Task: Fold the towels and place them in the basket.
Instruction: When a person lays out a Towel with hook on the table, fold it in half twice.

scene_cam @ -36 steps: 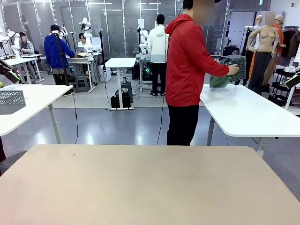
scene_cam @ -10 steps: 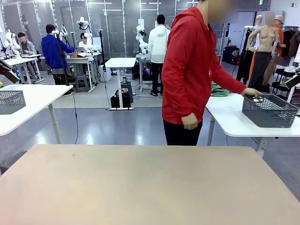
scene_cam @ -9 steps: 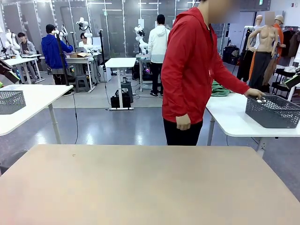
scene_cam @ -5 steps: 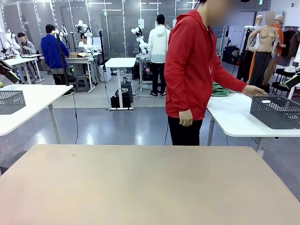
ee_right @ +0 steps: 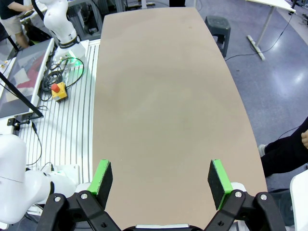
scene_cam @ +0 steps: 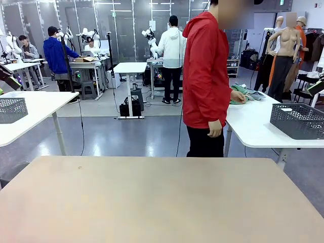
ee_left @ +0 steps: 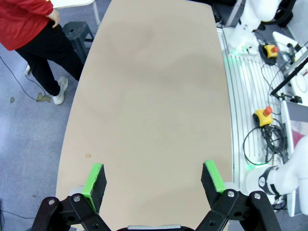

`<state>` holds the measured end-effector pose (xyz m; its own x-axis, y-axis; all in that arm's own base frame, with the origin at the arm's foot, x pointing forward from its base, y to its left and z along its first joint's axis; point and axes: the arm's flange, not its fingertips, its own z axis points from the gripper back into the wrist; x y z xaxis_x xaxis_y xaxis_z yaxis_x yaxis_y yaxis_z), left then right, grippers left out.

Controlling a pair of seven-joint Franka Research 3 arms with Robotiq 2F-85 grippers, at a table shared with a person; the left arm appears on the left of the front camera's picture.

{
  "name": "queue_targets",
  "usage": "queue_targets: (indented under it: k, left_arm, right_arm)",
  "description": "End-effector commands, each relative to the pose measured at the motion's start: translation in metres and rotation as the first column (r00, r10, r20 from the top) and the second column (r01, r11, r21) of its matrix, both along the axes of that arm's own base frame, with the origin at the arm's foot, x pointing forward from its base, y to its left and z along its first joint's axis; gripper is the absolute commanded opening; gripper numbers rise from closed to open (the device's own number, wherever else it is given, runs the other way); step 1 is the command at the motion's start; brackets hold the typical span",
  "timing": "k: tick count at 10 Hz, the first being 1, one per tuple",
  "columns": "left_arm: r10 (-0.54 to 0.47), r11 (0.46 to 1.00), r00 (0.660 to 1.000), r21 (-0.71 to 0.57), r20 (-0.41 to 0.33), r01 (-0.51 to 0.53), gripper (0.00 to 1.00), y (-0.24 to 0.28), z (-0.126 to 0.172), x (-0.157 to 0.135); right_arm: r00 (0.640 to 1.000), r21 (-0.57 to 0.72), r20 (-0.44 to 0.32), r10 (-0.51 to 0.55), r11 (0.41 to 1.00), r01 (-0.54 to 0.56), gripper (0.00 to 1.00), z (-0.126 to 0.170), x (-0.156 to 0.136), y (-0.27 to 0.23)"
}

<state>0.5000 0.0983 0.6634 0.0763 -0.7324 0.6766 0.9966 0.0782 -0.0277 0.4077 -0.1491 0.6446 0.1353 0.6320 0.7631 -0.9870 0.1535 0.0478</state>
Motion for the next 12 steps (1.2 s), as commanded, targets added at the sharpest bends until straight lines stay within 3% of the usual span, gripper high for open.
queue_targets:
  k: [1, 12]
  left_arm:
    - [-0.001, 1.0, 1.0, 0.0, 0.005, 0.001, 1.0, -0.0002, 0.0002, 0.0004]
    - [-0.001, 1.0, 1.0, 0.0, 0.005, 0.001, 1.0, -0.0002, 0.0002, 0.0004]
  right_arm:
    - [1.0, 0.004, 0.002, 0.005, 1.0, -0.005, 1.0, 0.0, -0.0002, 0.0]
    - [1.0, 0.004, 0.002, 0.005, 1.0, -0.005, 1.0, 0.0, -0.0002, 0.0]
